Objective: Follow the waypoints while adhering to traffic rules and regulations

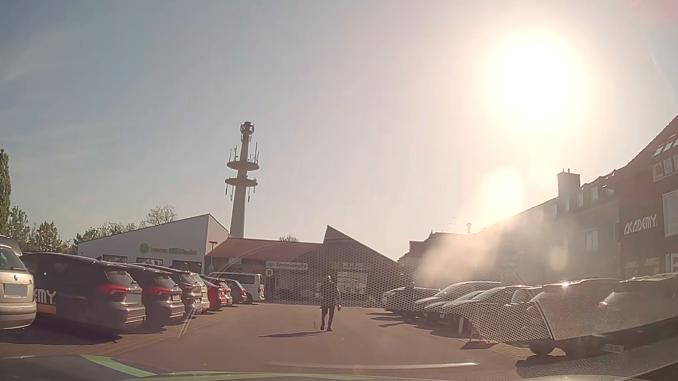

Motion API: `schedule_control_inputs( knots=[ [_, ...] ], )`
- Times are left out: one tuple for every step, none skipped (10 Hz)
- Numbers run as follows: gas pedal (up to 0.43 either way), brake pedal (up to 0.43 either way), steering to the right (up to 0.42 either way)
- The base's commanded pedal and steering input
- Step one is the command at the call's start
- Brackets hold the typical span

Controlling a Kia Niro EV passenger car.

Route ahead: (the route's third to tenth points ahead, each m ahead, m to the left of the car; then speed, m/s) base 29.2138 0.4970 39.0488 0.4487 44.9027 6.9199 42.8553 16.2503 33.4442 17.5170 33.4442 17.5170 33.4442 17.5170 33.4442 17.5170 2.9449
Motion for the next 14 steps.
schedule_control_inputs(
  knots=[
    [0.118,0.0,-0.017],
    [0.118,0.0,-0.016],
    [0.118,0.0,-0.017],
    [0.098,0.0,-0.018],
    [0.098,0.0,-0.005],
    [0.098,0.0,0.008],
    [0.098,0.0,0.01],
    [0.0,0.0,0.002],
    [0.0,0.0,-0.002],
    [0.0,0.0,-0.002],
    [0.0,0.0,-0.002],
    [0.0,0.0,-0.002],
    [0.0,0.0,-0.004],
    [0.0,0.0,-0.008]
  ],
)
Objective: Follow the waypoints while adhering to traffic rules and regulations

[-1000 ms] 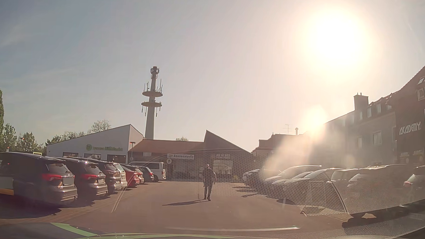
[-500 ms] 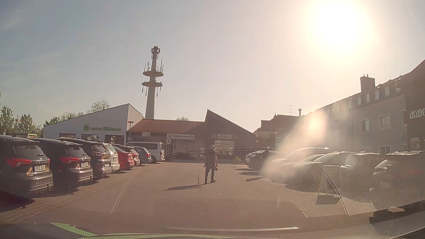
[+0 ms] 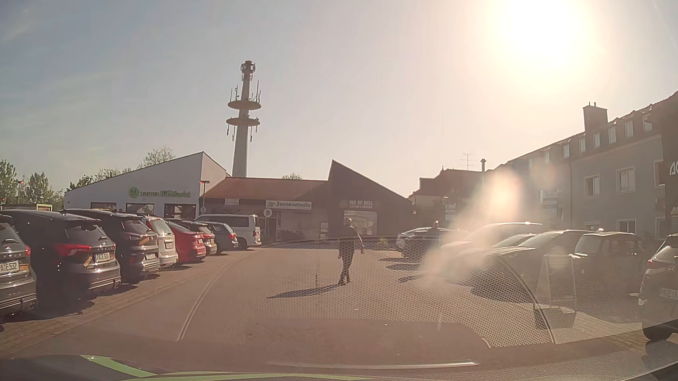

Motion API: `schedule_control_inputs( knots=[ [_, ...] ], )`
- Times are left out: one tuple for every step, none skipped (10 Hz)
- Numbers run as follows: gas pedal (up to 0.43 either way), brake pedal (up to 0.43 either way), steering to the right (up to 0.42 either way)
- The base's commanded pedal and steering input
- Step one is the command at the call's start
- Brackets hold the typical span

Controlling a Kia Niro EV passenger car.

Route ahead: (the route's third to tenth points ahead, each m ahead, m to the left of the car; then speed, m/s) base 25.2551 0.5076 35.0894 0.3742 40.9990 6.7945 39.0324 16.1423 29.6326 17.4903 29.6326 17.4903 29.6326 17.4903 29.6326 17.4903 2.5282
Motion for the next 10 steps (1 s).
schedule_control_inputs(
  knots=[
    [0.0,0.0,-0.008],
    [0.0,0.0,-0.007],
    [0.0,0.0,-0.009],
    [0.0,0.0,-0.015],
    [0.0,0.0,-0.018],
    [0.0,0.006,-0.018],
    [0.0,0.006,-0.018],
    [0.0,0.006,-0.019],
    [0.0,0.0,-0.026],
    [0.0,0.0,-0.036]
  ],
)
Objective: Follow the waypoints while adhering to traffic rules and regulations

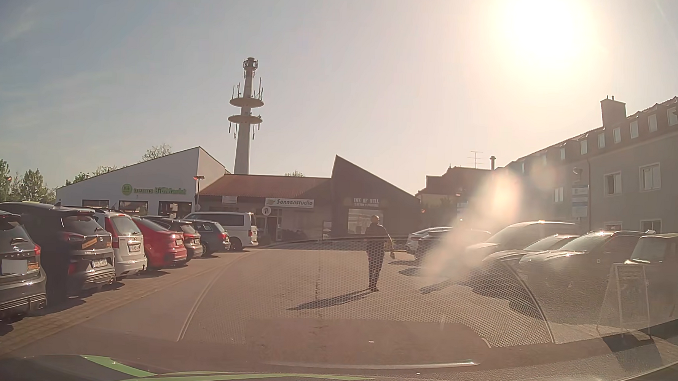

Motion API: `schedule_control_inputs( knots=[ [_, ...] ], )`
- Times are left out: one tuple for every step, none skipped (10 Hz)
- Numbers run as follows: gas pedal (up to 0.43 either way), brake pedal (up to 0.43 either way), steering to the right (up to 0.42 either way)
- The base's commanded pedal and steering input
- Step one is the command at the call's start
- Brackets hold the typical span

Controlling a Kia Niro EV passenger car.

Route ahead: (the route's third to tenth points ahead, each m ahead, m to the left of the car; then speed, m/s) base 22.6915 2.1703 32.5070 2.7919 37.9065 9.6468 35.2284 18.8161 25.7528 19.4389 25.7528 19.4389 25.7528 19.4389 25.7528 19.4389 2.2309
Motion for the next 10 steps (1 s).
schedule_control_inputs(
  knots=[
    [0.0,0.0,-0.049],
    [0.0,0.0,-0.058],
    [0.0,0.0,-0.065],
    [0.0,0.0,-0.07],
    [0.0,0.0,-0.071],
    [0.039,0.0,-0.071],
    [0.059,0.0,-0.07],
    [0.067,0.0,-0.067],
    [0.067,0.0,-0.06],
    [0.079,0.0,-0.05]
  ],
)
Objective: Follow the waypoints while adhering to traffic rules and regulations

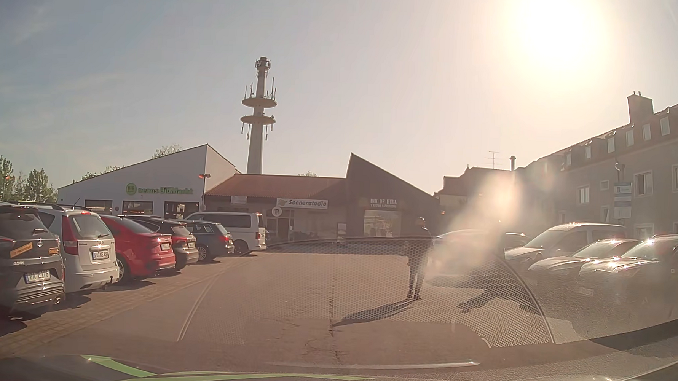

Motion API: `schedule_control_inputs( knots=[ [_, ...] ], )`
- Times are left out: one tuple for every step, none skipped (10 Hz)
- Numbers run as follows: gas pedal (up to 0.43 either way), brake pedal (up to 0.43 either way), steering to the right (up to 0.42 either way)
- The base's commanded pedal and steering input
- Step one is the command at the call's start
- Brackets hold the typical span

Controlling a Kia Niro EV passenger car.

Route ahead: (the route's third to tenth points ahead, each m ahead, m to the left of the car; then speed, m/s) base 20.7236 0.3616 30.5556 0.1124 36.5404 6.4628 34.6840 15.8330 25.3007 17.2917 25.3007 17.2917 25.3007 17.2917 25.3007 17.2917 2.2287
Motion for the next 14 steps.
schedule_control_inputs(
  knots=[
    [0.087,0.0,-0.044],
    [0.087,0.0,-0.042],
    [0.098,0.0,-0.042],
    [0.098,0.0,-0.042],
    [0.098,0.0,-0.042],
    [0.098,0.0,-0.042],
    [0.11,0.0,-0.042],
    [0.11,0.0,-0.042],
    [0.098,0.0,-0.042],
    [0.087,0.0,-0.043],
    [0.087,0.0,-0.043],
    [0.087,0.0,-0.043],
    [0.087,0.0,-0.043],
    [0.087,0.0,-0.043]
  ],
)
